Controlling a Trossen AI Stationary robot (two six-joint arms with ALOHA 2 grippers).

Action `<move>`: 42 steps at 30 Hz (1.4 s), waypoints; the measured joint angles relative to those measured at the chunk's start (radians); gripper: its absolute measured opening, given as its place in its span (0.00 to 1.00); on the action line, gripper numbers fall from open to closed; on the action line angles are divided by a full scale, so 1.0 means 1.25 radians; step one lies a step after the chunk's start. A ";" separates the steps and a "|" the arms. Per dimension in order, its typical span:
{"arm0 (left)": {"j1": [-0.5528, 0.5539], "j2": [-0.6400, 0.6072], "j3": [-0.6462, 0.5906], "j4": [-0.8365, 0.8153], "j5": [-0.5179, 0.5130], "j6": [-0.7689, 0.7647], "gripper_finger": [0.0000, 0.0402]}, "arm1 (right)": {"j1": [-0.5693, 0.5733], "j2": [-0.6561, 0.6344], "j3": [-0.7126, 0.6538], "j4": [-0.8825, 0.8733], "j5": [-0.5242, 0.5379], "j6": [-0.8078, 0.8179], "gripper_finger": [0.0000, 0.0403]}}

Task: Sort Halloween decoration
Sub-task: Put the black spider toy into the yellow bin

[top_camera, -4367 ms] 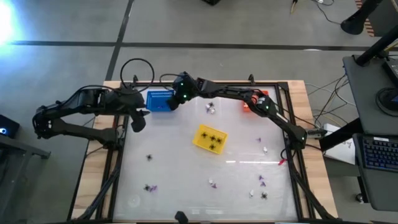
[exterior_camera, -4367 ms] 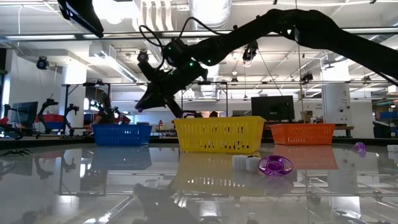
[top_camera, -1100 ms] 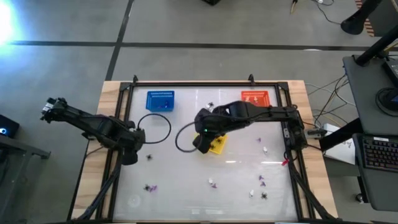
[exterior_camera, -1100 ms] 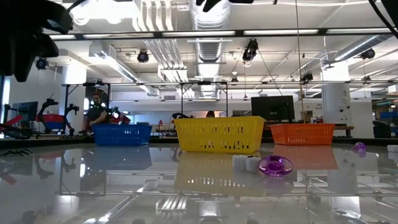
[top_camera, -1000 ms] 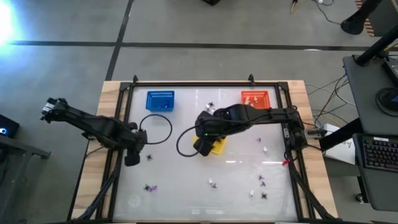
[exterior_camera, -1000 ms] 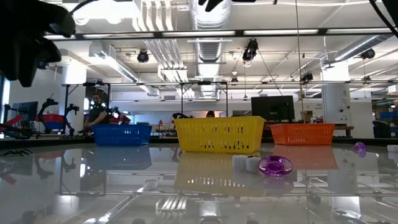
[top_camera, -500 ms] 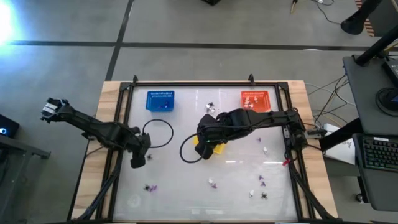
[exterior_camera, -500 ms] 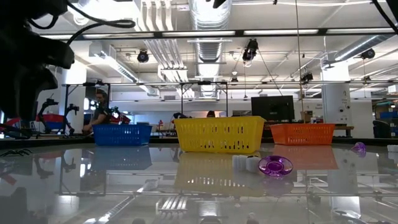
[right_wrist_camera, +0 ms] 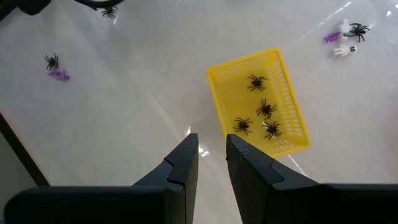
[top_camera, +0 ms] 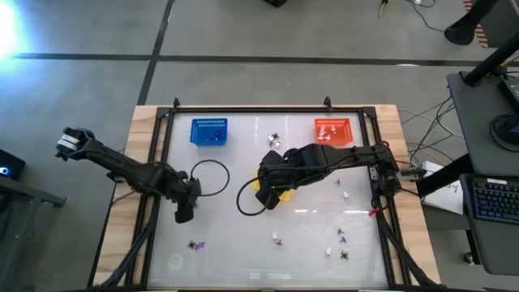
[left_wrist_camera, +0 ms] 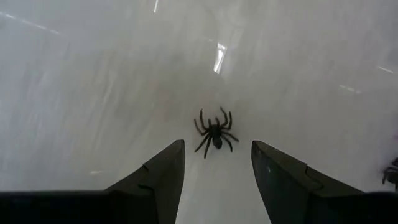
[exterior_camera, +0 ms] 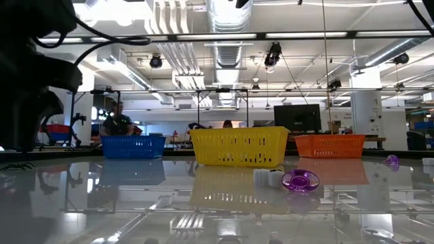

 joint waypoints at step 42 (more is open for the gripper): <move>0.000 0.121 -0.035 0.094 -0.070 0.071 0.00 | 0.009 0.000 0.000 -0.004 -0.001 0.000 0.19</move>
